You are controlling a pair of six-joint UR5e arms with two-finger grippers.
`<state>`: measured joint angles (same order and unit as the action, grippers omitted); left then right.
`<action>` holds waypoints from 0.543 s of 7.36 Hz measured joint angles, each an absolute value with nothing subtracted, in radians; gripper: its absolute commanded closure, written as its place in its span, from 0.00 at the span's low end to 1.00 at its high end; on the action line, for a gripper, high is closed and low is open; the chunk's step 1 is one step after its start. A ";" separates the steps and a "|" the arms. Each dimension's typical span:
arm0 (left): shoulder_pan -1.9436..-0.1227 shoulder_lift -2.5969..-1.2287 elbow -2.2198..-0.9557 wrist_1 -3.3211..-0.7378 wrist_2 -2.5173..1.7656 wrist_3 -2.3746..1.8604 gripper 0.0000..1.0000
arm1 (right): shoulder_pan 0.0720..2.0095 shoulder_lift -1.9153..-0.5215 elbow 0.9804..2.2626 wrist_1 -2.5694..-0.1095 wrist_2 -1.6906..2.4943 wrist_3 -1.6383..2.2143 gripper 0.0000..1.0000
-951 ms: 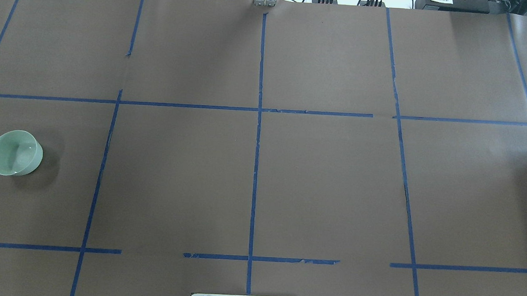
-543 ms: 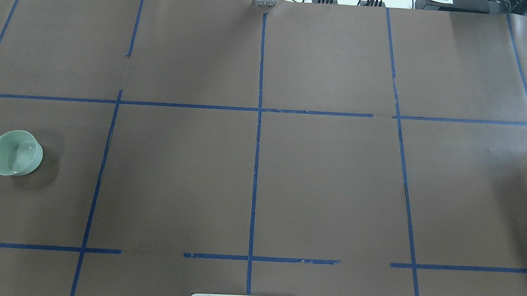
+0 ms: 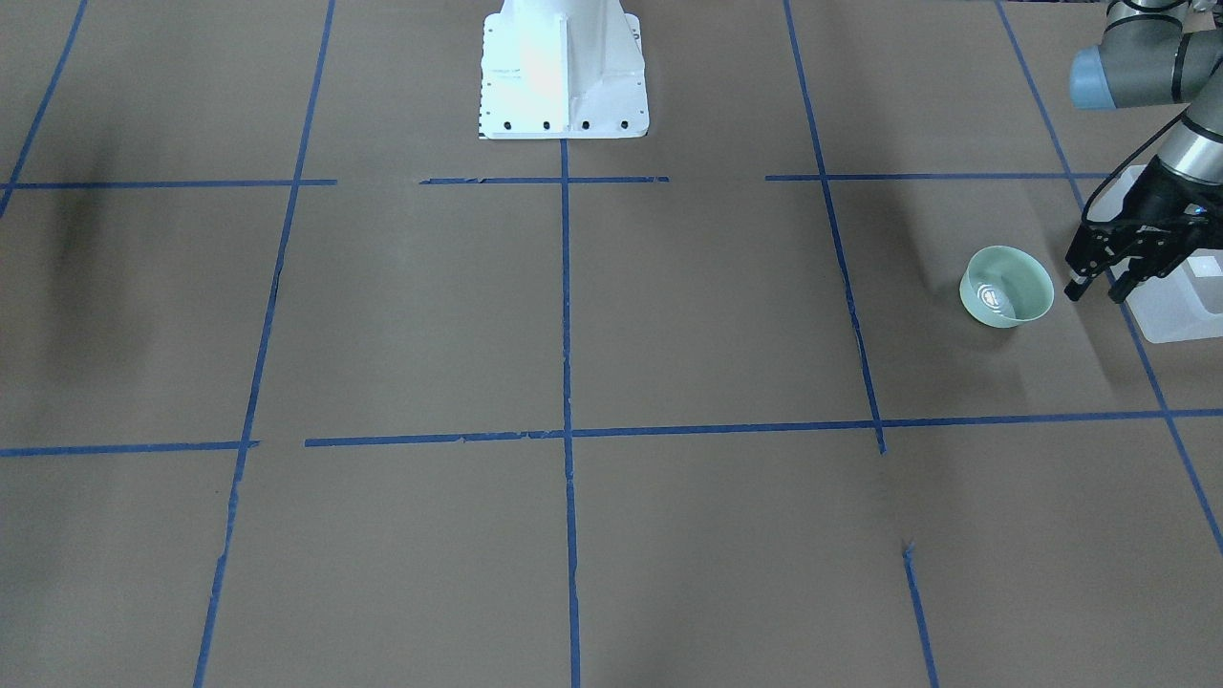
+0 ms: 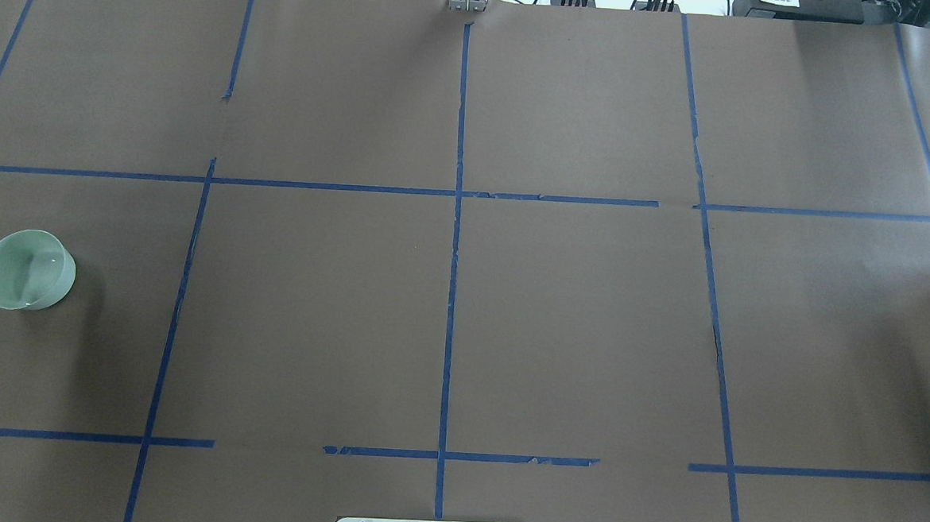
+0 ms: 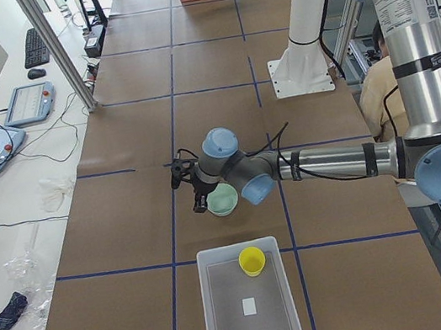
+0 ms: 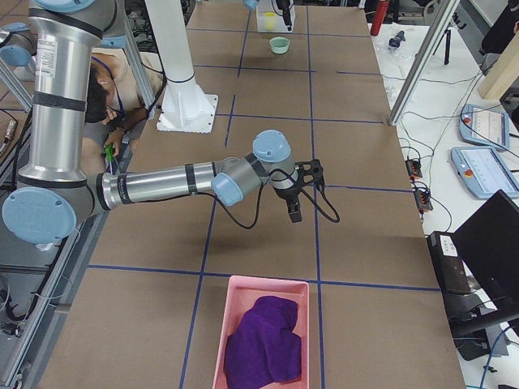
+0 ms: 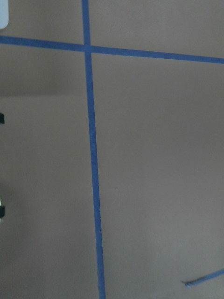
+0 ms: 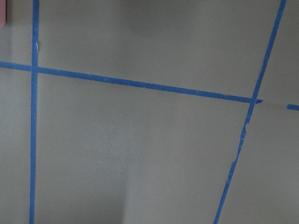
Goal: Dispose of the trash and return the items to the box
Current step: 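Reach the left gripper to the pale green bowl and grasp its rim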
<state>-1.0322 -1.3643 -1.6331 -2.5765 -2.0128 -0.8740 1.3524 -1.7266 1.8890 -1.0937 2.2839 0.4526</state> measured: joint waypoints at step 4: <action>-0.942 -1.325 -1.568 -2.689 -1.990 -0.908 1.00 | 1.346 -1.733 1.888 -1.069 2.273 0.454 0.00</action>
<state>-0.9422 -1.3247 -1.5677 -2.6887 -1.9897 -0.9076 1.3464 -1.7330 1.8878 -1.0686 2.2735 0.4537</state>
